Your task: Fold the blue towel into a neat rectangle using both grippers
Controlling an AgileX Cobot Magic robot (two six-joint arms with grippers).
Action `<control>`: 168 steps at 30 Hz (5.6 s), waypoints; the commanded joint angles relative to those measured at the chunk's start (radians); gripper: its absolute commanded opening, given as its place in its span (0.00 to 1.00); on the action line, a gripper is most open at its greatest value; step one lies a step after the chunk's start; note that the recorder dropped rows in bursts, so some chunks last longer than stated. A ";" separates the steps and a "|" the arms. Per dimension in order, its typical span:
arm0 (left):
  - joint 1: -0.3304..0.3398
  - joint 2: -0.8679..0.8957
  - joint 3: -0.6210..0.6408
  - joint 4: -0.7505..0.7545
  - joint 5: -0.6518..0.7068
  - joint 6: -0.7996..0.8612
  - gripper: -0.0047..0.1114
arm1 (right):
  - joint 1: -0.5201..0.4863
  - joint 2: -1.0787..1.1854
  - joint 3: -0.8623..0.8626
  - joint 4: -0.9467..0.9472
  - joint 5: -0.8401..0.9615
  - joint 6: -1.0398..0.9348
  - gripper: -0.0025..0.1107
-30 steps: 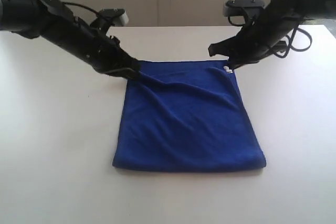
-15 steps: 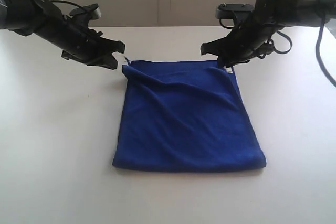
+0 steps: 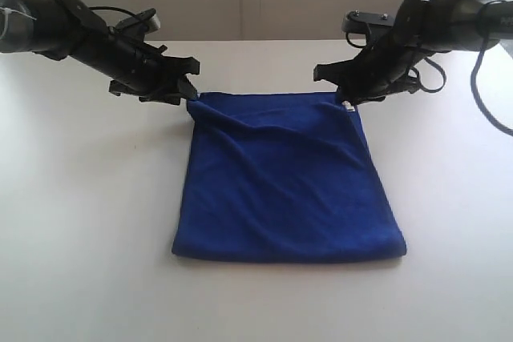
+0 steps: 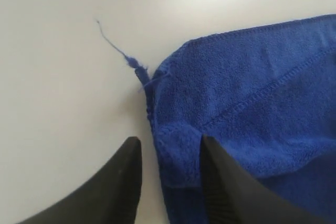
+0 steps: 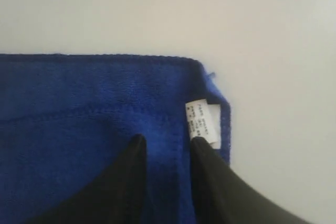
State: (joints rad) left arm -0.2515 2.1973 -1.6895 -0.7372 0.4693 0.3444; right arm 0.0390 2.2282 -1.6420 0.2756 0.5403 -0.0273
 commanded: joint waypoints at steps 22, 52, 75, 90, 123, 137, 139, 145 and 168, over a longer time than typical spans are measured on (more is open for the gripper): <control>0.000 0.046 -0.036 -0.091 0.023 0.028 0.12 | -0.005 0.031 -0.003 0.112 -0.031 -0.067 0.02; 0.000 0.026 -0.187 -0.231 0.070 0.236 0.04 | -0.010 -0.097 -0.003 -0.057 -0.018 -0.082 0.02; 0.000 0.130 -0.189 -0.194 -0.056 0.236 0.04 | -0.010 0.039 -0.001 -0.141 -0.210 -0.075 0.02; 0.000 0.130 -0.189 -0.189 -0.080 0.239 0.53 | -0.010 0.038 -0.001 -0.141 -0.236 -0.075 0.33; -0.037 -0.306 0.265 0.167 0.450 0.448 0.04 | 0.006 -0.483 0.454 -0.130 0.240 -0.561 0.02; -0.159 -0.404 0.474 0.171 0.351 0.762 0.04 | 0.094 -0.661 0.775 -0.115 0.071 -1.027 0.03; -0.159 -0.390 0.474 0.166 0.342 0.762 0.04 | 0.094 -0.650 0.791 -0.098 0.034 -1.027 0.09; -0.174 -0.369 0.481 0.173 0.336 0.858 0.18 | 0.094 -0.648 0.794 -0.082 0.030 -1.111 0.35; -0.221 -0.297 0.596 0.164 0.202 1.152 0.57 | 0.094 -0.577 0.824 0.001 0.029 -1.207 0.62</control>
State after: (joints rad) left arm -0.4658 1.8819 -1.1029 -0.5541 0.6742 1.4765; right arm 0.1316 1.6376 -0.8397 0.3139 0.5818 -1.2329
